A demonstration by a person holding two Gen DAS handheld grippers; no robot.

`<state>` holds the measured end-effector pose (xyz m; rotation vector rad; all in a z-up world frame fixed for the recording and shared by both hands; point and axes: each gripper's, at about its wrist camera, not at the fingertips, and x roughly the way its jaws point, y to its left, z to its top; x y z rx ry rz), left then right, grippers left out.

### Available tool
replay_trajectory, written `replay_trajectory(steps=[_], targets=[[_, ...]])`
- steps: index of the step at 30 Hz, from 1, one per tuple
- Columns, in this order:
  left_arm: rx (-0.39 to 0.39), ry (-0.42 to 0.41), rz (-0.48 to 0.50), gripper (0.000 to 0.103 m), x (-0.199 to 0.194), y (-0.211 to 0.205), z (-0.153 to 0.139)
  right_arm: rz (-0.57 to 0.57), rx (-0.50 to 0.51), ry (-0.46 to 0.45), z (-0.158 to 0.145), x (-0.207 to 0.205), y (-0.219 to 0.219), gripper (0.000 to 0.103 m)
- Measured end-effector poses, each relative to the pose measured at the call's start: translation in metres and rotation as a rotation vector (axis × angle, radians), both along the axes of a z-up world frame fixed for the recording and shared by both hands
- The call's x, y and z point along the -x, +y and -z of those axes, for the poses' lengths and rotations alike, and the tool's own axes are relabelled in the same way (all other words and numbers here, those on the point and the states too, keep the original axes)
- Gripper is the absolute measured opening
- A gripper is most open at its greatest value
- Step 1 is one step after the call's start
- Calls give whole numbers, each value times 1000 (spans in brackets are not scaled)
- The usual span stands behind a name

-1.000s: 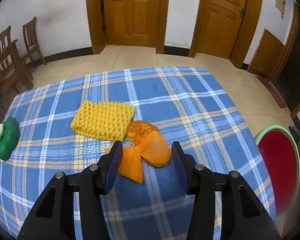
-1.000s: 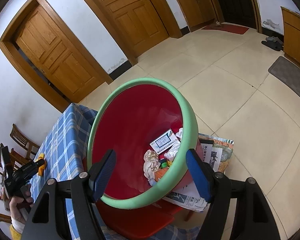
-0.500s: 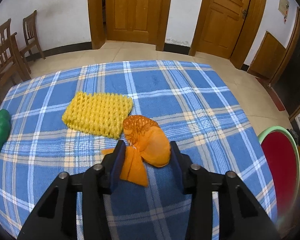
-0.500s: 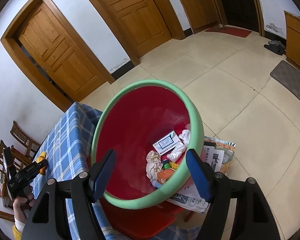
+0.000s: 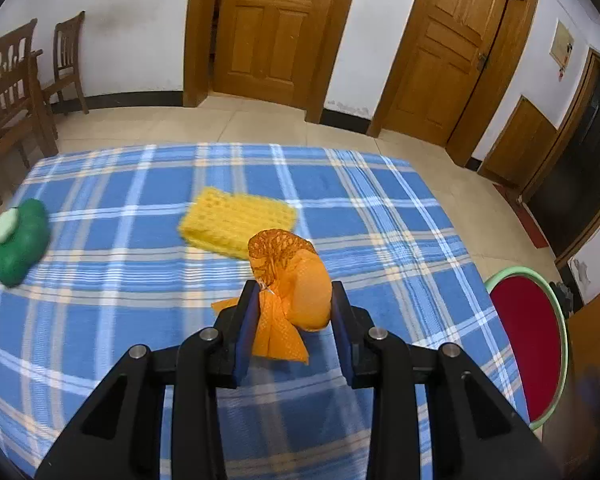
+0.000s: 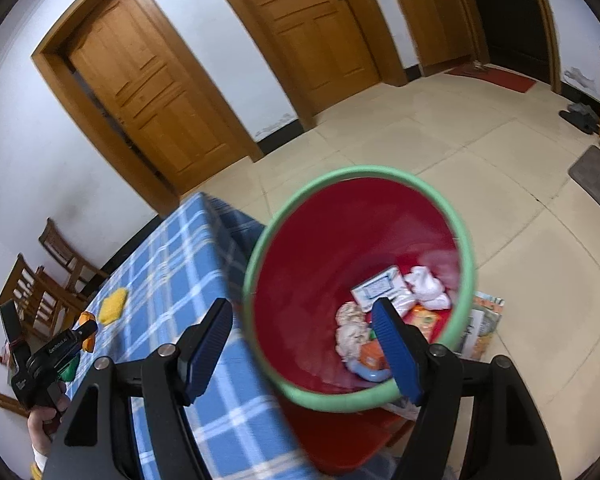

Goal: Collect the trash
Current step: 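Grasp the yellow foam net with the right tool while the left tool holds the orange mesh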

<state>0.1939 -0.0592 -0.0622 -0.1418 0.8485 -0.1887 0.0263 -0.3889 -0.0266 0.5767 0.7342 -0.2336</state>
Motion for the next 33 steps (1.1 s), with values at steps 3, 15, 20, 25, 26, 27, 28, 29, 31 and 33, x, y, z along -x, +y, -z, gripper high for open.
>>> replay_trajectory(steps=[3,15,20,25,26,27,28,29,31,33], targets=[[4,-15,-29,35,7,21,-6,-53,-5,-1,-6,-16,20,75],[4,-47,-181,35,9,103,-13,-243,60,2,-21,-85,113,75],[39,-48,-245,35,9,128,-2,-324,90,16,-17,-114,154,75],[63,-48,-291,35,12,148,6,-384,115,37,-10,-140,191,75],[66,-51,-299,35,11,151,7,-396,125,43,-7,-148,199,75],[67,-53,-307,35,12,153,8,-402,131,47,-6,-152,204,75],[66,-55,-318,35,12,155,10,-408,136,52,-3,-157,210,75],[67,-57,-323,35,12,156,11,-418,139,59,1,-163,218,75],[72,-62,-334,35,12,158,13,-429,138,68,6,-173,228,75],[80,-63,-339,35,13,161,15,-438,142,70,12,-184,239,75]])
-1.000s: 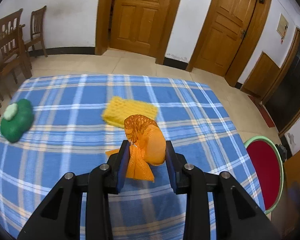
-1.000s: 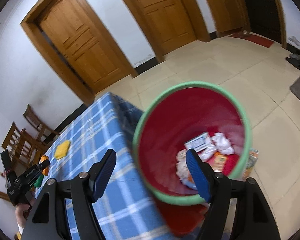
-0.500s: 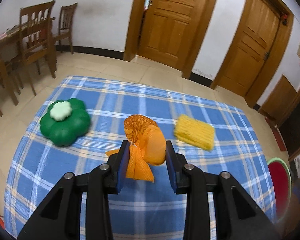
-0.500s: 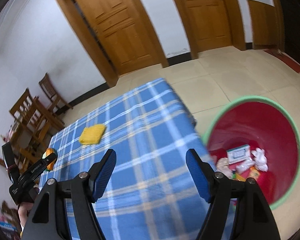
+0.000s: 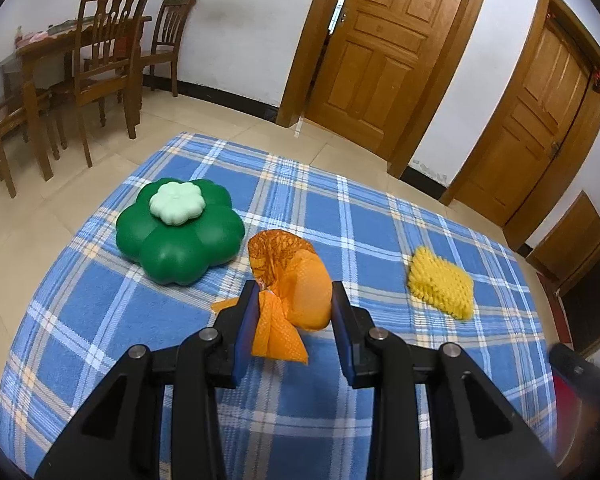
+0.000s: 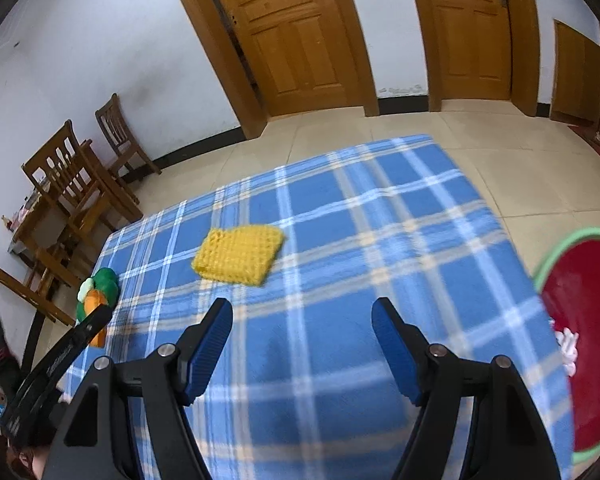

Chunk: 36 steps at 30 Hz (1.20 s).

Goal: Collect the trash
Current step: 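Grasp the yellow foam net with the right tool while the left tool holds the orange mesh, then carry the orange mesh and yellow foam net in both tools over the red bucket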

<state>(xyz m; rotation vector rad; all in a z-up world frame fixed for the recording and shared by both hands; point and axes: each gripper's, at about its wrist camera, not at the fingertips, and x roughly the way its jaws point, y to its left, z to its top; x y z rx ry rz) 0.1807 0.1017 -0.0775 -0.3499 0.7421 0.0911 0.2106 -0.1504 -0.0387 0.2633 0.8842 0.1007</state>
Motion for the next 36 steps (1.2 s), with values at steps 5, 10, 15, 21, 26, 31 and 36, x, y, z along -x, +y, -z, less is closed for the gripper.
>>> replay_trajectory(steps=[5,10,15,21,26,31,36], targets=[[8,-11,-11,35,2,4,0,-23,18,-2,12,-26,25,74],[25,-11,-34,35,4,10,1,-36,43,8,21,-47,41,74],[37,-7,-55,35,4,16,3,-52,58,10,28,-57,52,65],[28,0,-50,35,4,14,4,-57,96,17,36,-66,58,50],[33,3,-49,35,4,15,4,-45,115,14,36,-66,56,21],[38,5,-46,35,3,15,4,-55,119,-8,29,-60,52,10],[32,-4,-44,35,3,14,4,-47,98,-48,11,-46,38,10]])
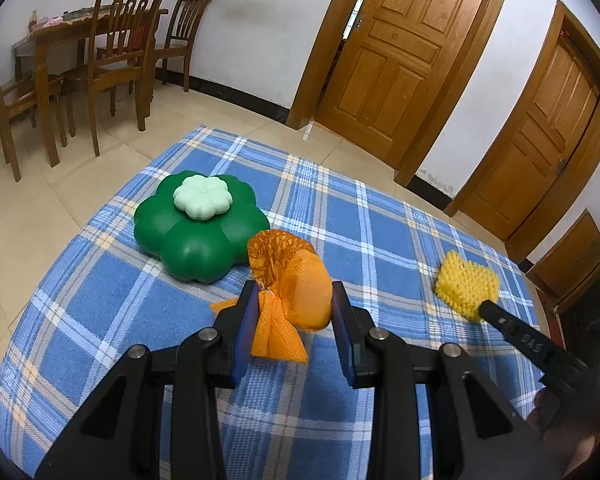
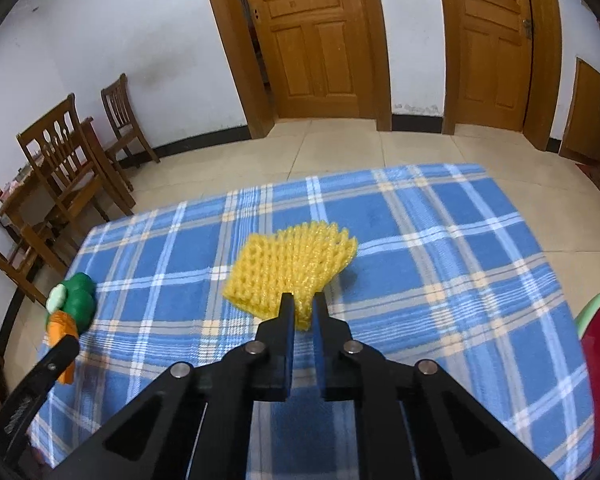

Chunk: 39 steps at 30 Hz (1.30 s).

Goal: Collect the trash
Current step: 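Carry the orange mesh and yellow foam net in both tools over the red bucket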

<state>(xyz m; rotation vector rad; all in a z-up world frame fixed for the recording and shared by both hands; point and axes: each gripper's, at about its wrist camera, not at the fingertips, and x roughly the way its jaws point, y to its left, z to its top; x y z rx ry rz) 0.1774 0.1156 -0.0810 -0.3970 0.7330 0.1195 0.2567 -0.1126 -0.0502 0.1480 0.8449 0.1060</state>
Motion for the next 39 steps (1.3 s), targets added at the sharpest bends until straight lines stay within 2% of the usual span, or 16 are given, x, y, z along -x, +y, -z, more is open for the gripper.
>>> replay_trajectory(steps=[15,23,39], targets=[[3,-9,26,35,-1,-7,-2,41,-61,-111,-49,64,-41,10],[-7,-29,77,35,9,-25,-19,64,-87,-161,-73,100,-66,10],[30,-34,202,35,46,-77,-44,168,-157,-213,-93,166,-129,10]])
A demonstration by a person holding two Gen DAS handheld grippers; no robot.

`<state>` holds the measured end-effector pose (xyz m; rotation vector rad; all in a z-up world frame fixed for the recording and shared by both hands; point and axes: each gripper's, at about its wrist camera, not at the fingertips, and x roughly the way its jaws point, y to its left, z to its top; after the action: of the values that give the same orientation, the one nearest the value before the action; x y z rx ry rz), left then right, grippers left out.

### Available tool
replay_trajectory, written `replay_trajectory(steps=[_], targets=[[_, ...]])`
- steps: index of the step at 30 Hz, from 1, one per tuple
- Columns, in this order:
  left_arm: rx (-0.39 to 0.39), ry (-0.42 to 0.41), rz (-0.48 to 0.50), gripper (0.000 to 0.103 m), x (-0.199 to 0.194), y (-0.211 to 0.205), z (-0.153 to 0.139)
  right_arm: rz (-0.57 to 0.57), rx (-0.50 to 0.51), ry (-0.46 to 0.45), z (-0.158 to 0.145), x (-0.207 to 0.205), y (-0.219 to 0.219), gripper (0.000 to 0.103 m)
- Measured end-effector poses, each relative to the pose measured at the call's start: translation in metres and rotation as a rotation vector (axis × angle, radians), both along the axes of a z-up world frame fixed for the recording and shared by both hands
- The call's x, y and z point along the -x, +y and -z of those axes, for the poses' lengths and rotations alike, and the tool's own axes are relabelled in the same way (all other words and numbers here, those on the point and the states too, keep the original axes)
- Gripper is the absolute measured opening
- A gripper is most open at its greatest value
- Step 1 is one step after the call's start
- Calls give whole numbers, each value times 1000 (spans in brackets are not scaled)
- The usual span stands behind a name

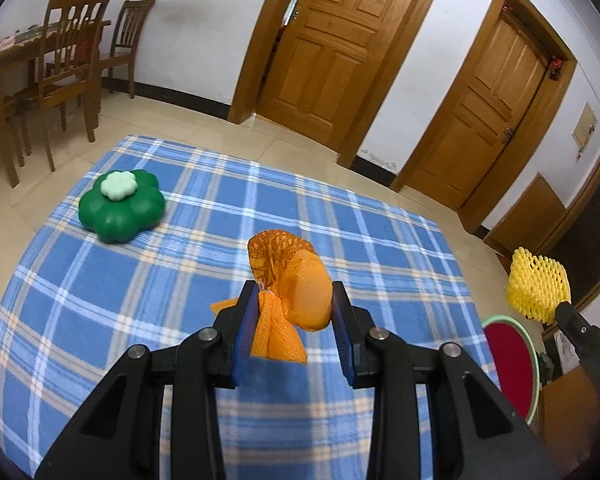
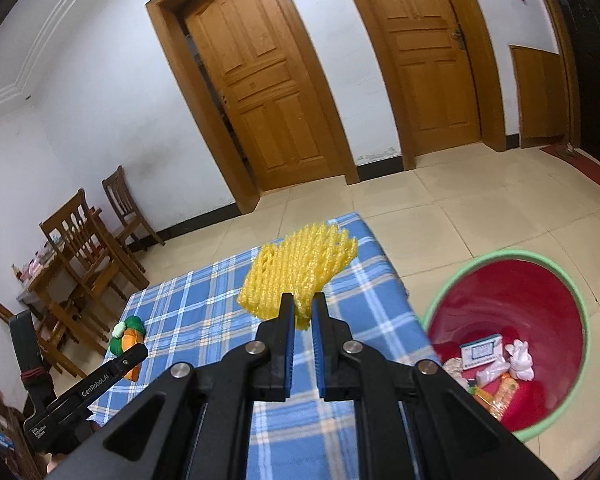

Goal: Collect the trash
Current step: 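Carry the orange mesh and yellow foam net in both tools over the red bucket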

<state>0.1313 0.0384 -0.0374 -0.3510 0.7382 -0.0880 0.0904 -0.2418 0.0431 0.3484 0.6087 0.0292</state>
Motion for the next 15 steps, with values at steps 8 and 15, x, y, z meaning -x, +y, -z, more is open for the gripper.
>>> replay_trajectory(steps=[8,15], targets=[[3,-3,80,35,15,-35,-12,61,-42,-22,-1,35,-35,10],[-12,-1,148,35,24,-68,-21,134,-66,-41,-1,61,-68,10]])
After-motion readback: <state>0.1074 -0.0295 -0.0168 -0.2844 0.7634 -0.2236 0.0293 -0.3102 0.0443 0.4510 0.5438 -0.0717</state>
